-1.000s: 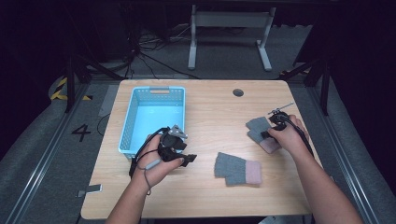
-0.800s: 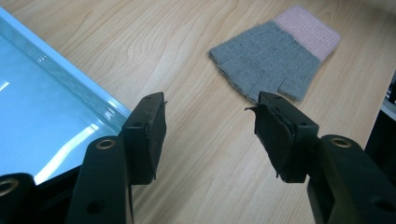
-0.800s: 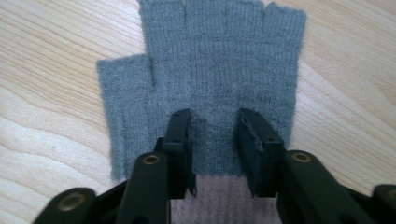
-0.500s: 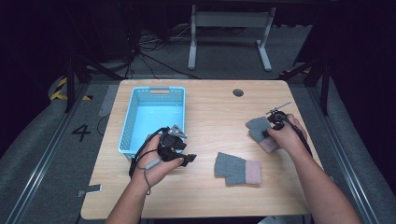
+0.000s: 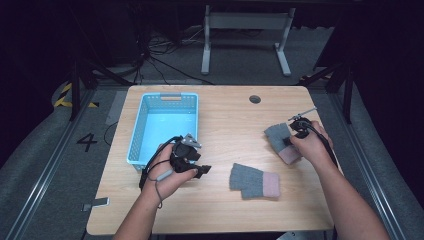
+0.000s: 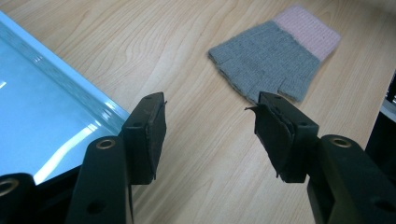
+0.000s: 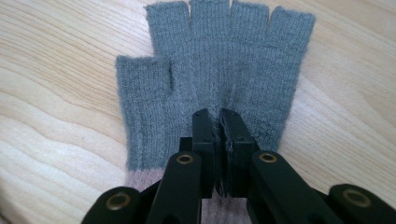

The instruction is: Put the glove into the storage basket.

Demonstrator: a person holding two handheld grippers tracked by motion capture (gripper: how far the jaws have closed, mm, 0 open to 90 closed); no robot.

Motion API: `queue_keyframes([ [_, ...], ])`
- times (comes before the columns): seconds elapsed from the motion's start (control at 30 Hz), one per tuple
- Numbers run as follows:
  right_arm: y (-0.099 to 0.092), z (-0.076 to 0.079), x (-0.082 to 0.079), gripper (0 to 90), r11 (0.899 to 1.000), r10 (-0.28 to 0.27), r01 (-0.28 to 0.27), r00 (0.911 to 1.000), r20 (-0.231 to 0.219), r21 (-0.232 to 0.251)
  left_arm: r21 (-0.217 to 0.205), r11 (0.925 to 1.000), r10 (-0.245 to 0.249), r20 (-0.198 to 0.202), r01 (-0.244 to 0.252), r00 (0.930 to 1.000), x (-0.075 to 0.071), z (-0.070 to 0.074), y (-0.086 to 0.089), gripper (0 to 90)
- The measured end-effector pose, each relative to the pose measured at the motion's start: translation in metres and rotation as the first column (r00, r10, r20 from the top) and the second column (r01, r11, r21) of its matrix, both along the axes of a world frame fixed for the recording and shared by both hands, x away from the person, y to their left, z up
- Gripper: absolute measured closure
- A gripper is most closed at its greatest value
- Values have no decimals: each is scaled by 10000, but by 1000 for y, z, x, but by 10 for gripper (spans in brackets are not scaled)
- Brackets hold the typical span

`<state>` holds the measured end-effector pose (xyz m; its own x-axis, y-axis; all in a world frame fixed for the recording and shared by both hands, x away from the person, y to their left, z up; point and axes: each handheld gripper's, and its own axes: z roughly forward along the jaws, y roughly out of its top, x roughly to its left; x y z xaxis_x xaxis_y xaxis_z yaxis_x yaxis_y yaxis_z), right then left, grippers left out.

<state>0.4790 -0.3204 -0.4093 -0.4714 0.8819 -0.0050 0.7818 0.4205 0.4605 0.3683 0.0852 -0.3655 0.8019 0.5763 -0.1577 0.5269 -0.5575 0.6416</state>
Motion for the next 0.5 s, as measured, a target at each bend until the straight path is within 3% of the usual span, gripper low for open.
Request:
queue_keyframes([
  [0.5, 1, 39, -28, 858, 9967, 669, -694, 9961, 578, 427, -52, 10000, -33, 108, 34, 9999, 0, 2, -1, 445],
])
